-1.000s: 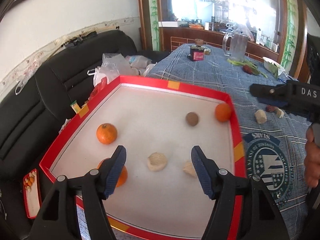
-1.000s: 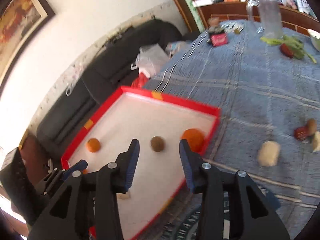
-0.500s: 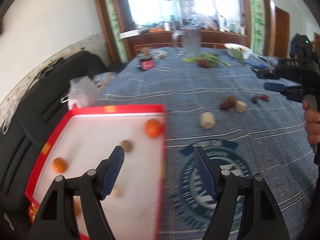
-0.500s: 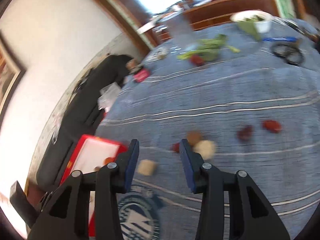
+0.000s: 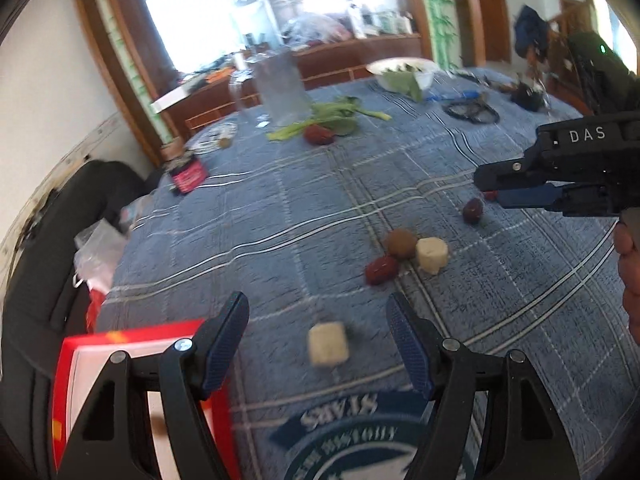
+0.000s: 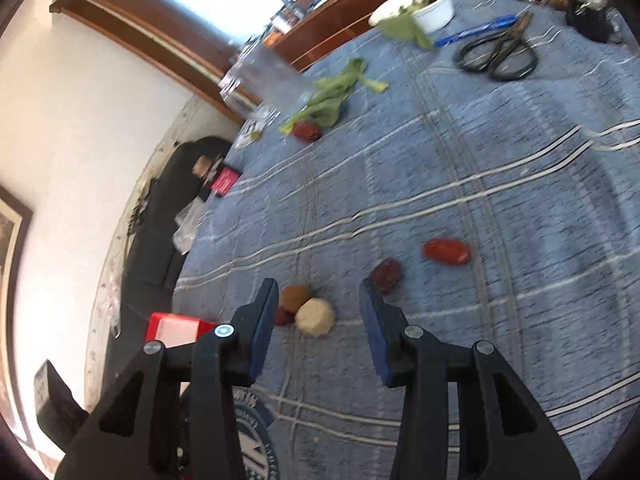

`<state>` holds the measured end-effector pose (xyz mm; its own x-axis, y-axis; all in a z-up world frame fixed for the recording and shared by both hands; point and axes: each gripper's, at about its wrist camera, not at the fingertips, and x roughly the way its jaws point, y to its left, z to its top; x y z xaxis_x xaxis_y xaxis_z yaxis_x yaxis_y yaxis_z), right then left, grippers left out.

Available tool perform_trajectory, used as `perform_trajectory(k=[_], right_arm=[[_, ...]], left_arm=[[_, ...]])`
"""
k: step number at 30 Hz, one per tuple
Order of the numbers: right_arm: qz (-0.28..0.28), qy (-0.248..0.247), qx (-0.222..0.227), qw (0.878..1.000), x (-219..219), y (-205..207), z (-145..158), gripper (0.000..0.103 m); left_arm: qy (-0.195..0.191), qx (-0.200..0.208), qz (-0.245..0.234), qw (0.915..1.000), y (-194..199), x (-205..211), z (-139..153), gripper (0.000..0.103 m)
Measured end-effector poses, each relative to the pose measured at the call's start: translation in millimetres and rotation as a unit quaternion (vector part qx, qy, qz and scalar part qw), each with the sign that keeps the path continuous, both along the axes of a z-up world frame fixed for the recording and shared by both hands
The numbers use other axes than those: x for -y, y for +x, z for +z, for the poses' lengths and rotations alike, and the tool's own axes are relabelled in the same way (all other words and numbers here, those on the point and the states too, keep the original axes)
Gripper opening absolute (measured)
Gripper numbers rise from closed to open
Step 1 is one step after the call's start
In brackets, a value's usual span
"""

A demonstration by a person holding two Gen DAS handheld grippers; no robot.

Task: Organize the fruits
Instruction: 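Move both grippers back to the red dates on the cloth, then grasp a red date with the left gripper while the right gripper grasps another date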

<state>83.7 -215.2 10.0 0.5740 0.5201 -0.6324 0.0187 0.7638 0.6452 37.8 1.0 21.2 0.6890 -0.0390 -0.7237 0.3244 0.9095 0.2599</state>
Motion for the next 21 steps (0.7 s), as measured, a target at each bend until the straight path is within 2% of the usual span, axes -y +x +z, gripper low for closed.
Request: perform_trajectory(k=[6,10,14,19,20,21], right_arm=[[-0.002,-0.007,-0.028,1.0,-1,8,-13,0.044],[-0.017,-0.025,-0.037,0.999,-3,12,-18,0.044],[-0.028,-0.043,-0.04,0.998,-7,17,-23,0.044],[-0.031,-0.065,-0.037,0.997,-15,20,-25,0.044],[-0.031,-0.07,-0.036,0.996,-16,21,-24,0.044],[-0.031,-0.078,-0.033,0.996,-18,21,-24,0.044]], left_arm=[[0.006,-0.02,-0.046,0.9987,11,16,-10,0.066],[0.004,-0.036,-0.062,0.9974,21,20,-14,0.054],[-0.001,-0.056,-0.076,0.9956,31,22,-20,0.049],[-0.007,-0.074,-0.093,0.9929,36,26,-29,0.037],[-0.01,-0.076,-0.095,0.9925,37,26,-29,0.034],[-0.018,-0.083,-0.097,0.9916,37,26,-29,0.027]])
